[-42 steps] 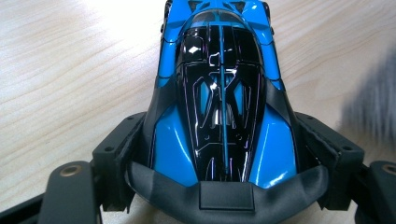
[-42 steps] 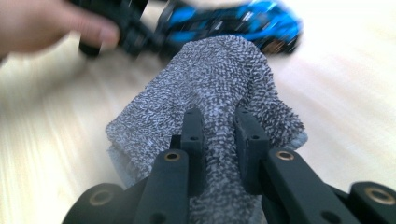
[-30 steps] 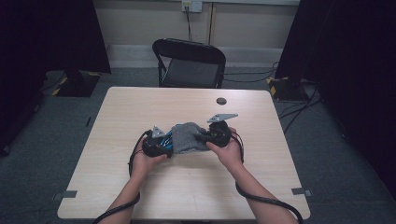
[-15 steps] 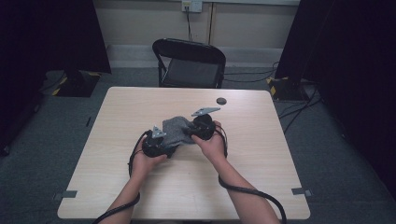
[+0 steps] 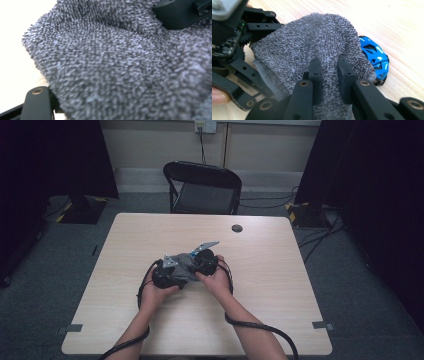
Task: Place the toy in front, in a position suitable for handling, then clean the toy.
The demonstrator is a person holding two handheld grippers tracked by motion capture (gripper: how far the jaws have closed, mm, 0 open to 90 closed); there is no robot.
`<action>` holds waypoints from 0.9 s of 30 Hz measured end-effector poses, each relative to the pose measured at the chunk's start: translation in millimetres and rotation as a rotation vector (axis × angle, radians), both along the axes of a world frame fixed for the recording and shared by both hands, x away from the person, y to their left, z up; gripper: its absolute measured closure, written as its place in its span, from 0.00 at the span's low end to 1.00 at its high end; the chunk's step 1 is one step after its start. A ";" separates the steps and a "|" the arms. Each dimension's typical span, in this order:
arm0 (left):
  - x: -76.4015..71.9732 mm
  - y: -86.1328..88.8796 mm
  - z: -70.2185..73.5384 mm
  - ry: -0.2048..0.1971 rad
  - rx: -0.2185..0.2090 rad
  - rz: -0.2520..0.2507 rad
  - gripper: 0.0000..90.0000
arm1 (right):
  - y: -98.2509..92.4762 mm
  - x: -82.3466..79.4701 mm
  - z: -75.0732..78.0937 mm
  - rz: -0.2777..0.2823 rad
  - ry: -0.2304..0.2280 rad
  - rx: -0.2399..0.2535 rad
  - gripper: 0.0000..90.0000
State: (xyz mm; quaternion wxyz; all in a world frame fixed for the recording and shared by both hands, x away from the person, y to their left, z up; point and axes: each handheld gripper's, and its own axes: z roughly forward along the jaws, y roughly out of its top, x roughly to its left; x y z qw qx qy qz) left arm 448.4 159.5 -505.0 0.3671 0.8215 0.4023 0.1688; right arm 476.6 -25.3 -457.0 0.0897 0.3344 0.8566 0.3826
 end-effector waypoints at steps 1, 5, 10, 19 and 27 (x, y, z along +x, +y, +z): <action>0.0 0.0 0.0 0.000 0.000 0.000 0.27 | -0.9 0.5 -0.5 -0.002 0.001 0.001 0.85; 0.0 0.0 0.0 0.000 0.000 0.000 0.27 | -1.7 1.1 -0.3 0.004 -0.002 0.006 0.85; 0.0 0.0 0.0 0.000 0.000 0.000 0.27 | -1.7 1.6 0.0 0.005 -0.003 0.009 0.85; 0.2 0.2 0.0 0.000 0.000 -0.003 0.27 | -4.4 10.7 0.6 -0.007 -0.008 -0.001 0.85; 0.2 0.2 0.0 -0.001 0.001 -0.002 0.27 | -7.1 20.0 1.9 -0.027 -0.020 -0.021 0.85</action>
